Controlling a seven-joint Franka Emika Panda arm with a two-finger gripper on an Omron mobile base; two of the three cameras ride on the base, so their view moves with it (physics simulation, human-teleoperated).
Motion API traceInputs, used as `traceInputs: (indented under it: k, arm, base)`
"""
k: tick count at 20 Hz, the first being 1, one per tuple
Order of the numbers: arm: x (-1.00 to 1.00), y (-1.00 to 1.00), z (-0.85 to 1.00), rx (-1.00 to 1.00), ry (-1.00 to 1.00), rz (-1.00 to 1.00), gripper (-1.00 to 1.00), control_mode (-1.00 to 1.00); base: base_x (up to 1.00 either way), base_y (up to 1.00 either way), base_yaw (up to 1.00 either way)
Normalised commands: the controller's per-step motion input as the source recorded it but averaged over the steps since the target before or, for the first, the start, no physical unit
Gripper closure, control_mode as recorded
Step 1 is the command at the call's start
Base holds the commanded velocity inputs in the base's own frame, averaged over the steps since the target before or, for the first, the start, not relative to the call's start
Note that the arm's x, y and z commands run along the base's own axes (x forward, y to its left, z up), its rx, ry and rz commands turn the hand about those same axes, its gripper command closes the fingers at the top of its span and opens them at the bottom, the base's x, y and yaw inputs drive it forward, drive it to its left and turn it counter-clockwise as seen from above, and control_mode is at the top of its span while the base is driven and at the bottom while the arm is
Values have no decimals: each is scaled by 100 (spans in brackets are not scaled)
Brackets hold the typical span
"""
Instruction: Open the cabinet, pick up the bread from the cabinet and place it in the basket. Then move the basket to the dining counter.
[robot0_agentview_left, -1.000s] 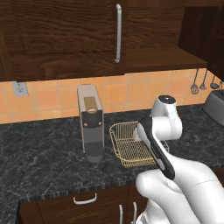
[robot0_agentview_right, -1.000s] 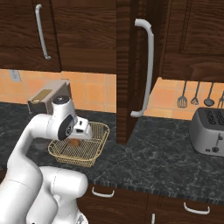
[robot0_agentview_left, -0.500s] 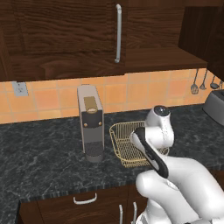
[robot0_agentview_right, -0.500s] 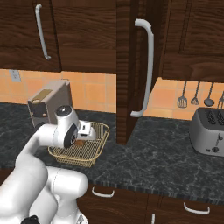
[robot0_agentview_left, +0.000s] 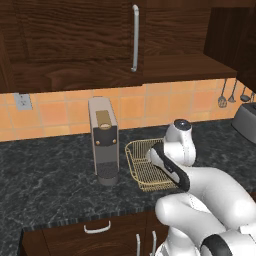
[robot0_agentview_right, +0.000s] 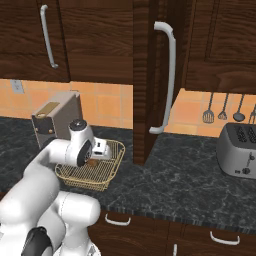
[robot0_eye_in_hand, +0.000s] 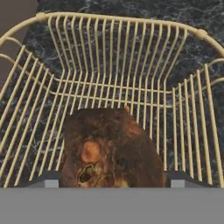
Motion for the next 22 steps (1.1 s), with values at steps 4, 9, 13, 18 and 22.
traceInputs:
  k: [4, 9, 13, 18, 22]
  arm:
    - [0, 2, 1, 3, 2, 0, -100, -100]
    - [-73, 61, 61, 0, 8, 0, -100, -100]
    - [-97, 81, 53, 0, 19, 0, -100, -100]
    - [-90, 28, 1, -6, 11, 2, -100, -100]
    - [-3, 15, -6, -16, 0, 4, -100, -100]
  base:
    - [0, 0, 0]
    - [0, 0, 0]
    - [0, 0, 0]
    - [0, 0, 0]
    - [0, 0, 0]
